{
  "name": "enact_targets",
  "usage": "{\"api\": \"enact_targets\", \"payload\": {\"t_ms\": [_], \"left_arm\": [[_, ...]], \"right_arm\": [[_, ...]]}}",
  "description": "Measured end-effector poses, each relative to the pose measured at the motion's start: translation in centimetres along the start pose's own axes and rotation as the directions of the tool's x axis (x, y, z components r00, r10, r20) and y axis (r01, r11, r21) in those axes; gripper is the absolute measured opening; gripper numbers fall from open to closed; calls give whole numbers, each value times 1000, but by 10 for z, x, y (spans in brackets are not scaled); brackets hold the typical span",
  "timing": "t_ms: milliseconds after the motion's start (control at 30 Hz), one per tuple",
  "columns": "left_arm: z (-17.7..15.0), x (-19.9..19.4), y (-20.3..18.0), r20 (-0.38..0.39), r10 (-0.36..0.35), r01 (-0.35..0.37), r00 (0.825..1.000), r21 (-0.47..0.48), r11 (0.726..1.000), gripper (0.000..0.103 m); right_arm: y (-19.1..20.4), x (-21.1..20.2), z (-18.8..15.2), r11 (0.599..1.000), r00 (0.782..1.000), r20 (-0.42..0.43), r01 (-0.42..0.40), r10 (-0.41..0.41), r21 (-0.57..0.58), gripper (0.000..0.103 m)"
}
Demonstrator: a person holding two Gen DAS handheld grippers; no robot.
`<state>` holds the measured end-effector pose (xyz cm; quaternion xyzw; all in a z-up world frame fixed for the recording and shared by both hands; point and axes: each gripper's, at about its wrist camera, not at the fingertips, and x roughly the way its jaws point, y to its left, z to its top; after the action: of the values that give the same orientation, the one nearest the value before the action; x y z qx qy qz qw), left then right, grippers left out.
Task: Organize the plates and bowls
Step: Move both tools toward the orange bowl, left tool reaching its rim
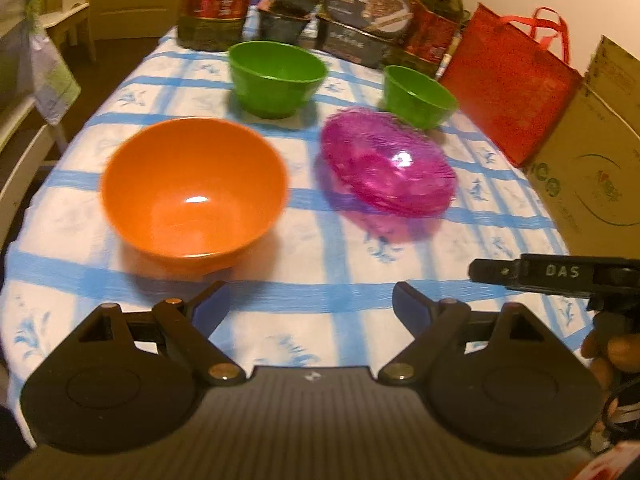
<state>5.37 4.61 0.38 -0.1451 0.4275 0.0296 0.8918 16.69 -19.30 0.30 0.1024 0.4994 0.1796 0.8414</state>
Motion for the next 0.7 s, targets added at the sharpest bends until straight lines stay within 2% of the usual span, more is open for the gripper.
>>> {"api": "enact_targets", "payload": {"t_ms": [467,700], "left_arm": [[3,-28,75,23,120,-117,993,-105,988,87],[12,-31,95,24,136,-133,990,-117,984,87]], "right_arm": [[54,16,-6,995,997,-32,-71,69,-66,59],[79,24,-3,991,994,-44,-101,98,-92,59]]}}
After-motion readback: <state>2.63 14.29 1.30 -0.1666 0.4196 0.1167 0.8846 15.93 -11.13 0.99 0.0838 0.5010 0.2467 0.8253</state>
